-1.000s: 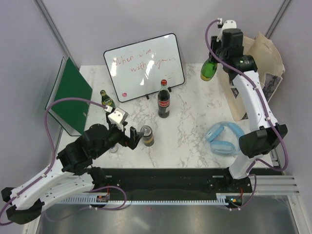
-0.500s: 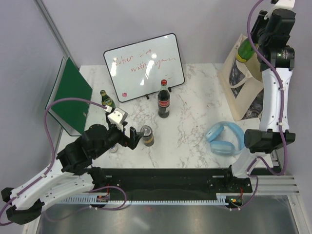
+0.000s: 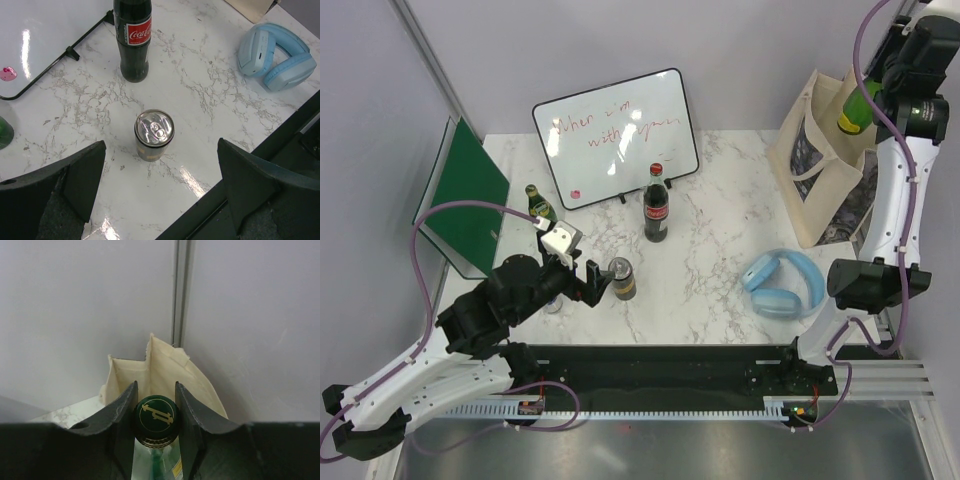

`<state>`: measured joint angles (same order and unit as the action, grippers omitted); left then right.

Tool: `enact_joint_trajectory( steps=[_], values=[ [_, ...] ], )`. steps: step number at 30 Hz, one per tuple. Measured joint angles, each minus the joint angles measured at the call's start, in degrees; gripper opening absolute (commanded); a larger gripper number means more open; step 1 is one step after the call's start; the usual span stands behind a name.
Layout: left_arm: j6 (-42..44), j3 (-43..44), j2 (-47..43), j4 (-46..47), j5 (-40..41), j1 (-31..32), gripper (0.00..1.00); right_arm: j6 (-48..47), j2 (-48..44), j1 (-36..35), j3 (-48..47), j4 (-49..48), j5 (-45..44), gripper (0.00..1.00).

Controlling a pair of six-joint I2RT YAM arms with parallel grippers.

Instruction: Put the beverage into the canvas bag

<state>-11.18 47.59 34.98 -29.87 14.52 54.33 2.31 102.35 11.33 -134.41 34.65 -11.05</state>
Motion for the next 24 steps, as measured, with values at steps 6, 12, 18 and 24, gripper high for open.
enact_joint_trajectory(
  steps=[6, 12, 18, 24],
  values=[
    [0.0, 0.0, 0.1, 0.0, 0.0, 0.0, 1.00, 0.0, 3.0, 2.0, 0.4, -3.4, 0.7, 0.00],
    [0.0, 0.0, 0.3, 0.0, 0.0, 0.0, 1.00, -0.1, 4.1, 2.1, 7.8, -8.6, 1.0, 0.00],
    [0.0, 0.0, 0.7, 0.0, 0.0, 0.0, 1.00, -0.2, 6.5, 3.0, 10.7, -11.3, 1.7, 0.00],
    [0.0, 0.0, 1.2, 0.0, 0.0, 0.0, 1.00, -0.4, 6.5, 3.3, 16.5, -17.9, 2.2, 0.00]
  ],
)
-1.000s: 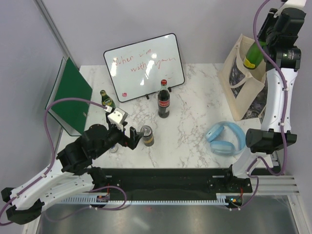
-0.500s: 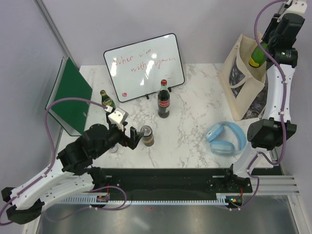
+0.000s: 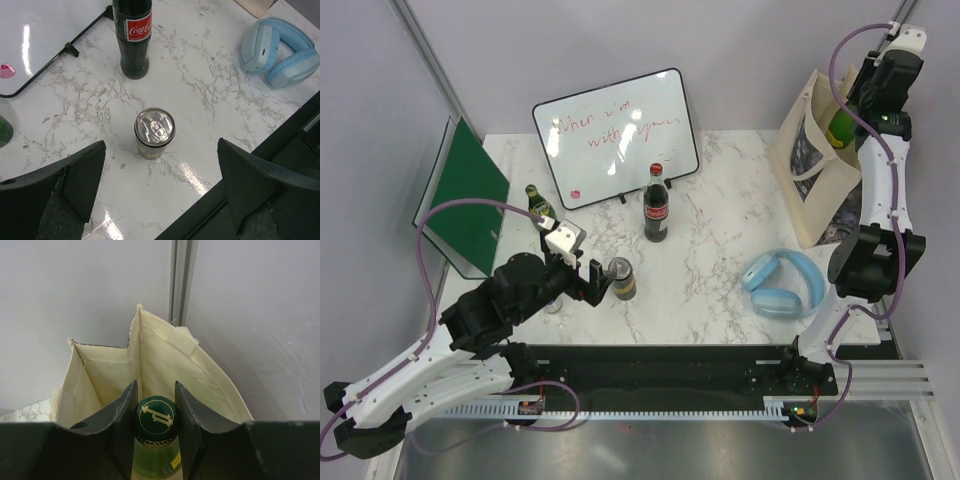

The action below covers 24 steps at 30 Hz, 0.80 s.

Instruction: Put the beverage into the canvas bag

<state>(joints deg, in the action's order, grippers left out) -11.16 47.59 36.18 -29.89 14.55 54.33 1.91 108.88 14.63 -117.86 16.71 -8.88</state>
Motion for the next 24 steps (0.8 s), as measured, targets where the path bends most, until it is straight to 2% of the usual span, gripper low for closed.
enact_joint_trajectory(
  steps=[17, 24],
  values=[
    [0.0, 0.0, 0.2, 0.0, 0.0, 0.0, 1.00, -0.2, 0.9, 0.0, 9.0, -15.5, 2.9, 0.00],
    [0.0, 0.0, 0.3, 0.0, 0.0, 0.0, 1.00, -0.2, 0.9, -0.2, 9.4, -16.3, 3.5, 0.00]
  ],
)
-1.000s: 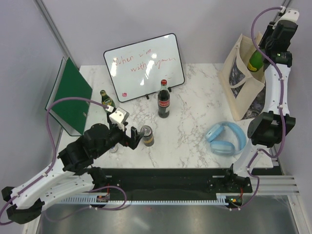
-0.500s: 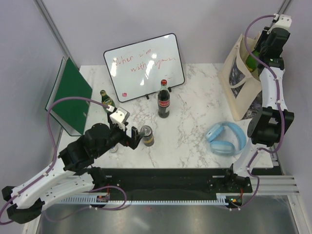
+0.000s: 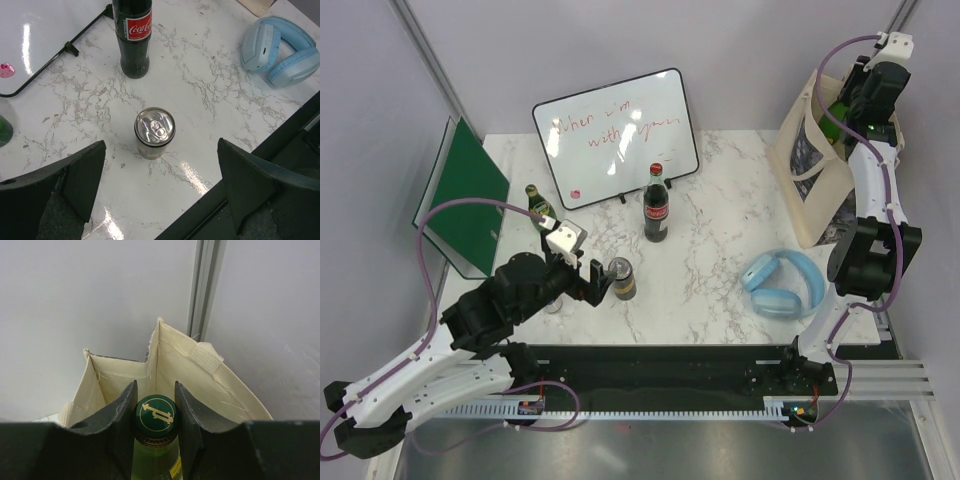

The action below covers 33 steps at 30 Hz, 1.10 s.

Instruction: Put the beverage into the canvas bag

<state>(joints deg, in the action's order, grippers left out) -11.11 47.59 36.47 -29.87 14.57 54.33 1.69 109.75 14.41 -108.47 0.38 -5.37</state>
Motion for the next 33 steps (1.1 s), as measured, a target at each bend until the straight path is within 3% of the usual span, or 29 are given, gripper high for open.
enact_joint_trajectory(
  steps=[11, 21, 27, 33],
  values=[
    [0.0, 0.0, 0.4, 0.0, 0.0, 0.0, 1.00, -0.2, 3.5, 0.1, -6.0, 1.2, 0.4, 0.00],
    [0.0, 0.0, 1.3, 0.0, 0.1, -0.3, 1.00, 2.2, 7.4, 0.1, -10.2, -3.3, 4.1, 0.00],
    [0.1, 0.0, 1.1, 0.0, 0.4, -0.7, 1.00, 2.7, 9.3, 0.1, -9.8, -4.4, 8.7, 0.00],
    [0.1, 0.0, 1.2, 0.0, 0.4, -1.0, 1.00, 1.8, 9.2, 0.1, -0.5, -12.7, 12.0, 0.00]
  ],
)
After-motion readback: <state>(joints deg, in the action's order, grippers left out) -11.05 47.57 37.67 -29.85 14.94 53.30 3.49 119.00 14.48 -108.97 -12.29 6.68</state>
